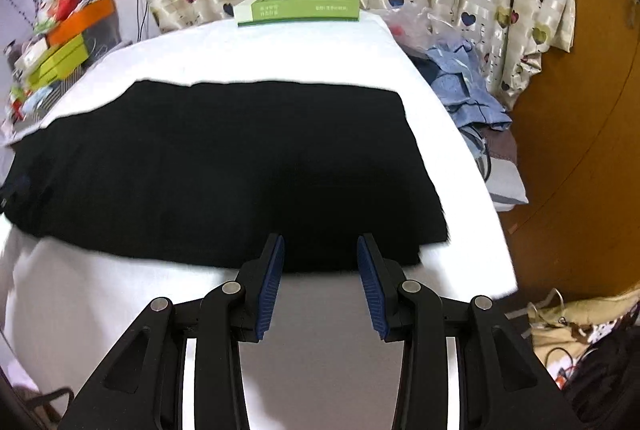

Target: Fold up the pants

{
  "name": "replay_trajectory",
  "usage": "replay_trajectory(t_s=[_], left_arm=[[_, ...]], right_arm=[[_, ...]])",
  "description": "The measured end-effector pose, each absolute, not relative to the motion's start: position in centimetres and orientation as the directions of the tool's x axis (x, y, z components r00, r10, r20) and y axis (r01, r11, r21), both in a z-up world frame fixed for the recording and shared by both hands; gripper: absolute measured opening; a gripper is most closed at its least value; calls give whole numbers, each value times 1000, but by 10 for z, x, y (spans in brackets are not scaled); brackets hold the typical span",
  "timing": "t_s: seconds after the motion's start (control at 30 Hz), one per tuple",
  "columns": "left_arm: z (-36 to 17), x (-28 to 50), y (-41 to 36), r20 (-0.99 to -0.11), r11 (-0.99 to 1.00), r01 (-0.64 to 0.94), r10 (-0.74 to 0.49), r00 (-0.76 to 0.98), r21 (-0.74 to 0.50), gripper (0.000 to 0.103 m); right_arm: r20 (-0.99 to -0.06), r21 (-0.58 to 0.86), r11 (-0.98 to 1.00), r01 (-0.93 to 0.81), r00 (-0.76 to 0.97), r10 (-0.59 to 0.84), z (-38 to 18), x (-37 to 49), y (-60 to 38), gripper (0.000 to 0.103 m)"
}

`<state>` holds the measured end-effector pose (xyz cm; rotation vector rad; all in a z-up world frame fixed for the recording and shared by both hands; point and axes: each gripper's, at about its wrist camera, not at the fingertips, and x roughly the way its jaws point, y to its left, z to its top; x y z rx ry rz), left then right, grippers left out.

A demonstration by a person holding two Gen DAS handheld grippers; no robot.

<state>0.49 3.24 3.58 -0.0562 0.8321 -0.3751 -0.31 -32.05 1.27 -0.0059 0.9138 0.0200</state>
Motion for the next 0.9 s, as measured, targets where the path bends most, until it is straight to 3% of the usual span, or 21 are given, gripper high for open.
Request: replay_trajectory(t_s=[0.13,0.33,0.7,0.9], left_arm=[[30,18,11,-721,913,333,-394,569,-236,39],[29,27,-20,-720,880,392,-455,525,-270,39],[20,32,-57,-738,847,446,-493,460,-288,39],[15,33,-60,-745,851,435,-489,453,-295,40]], right_arm=[[-791,22,999,35,612,-5,14,-19,-341,39],[-767,245,963,115,631,120,12,-33,-374,39],[-743,269,962,53,647,172,9,-6,-356,50],[-705,387,920,54,661,258,7,-3,-357,53]])
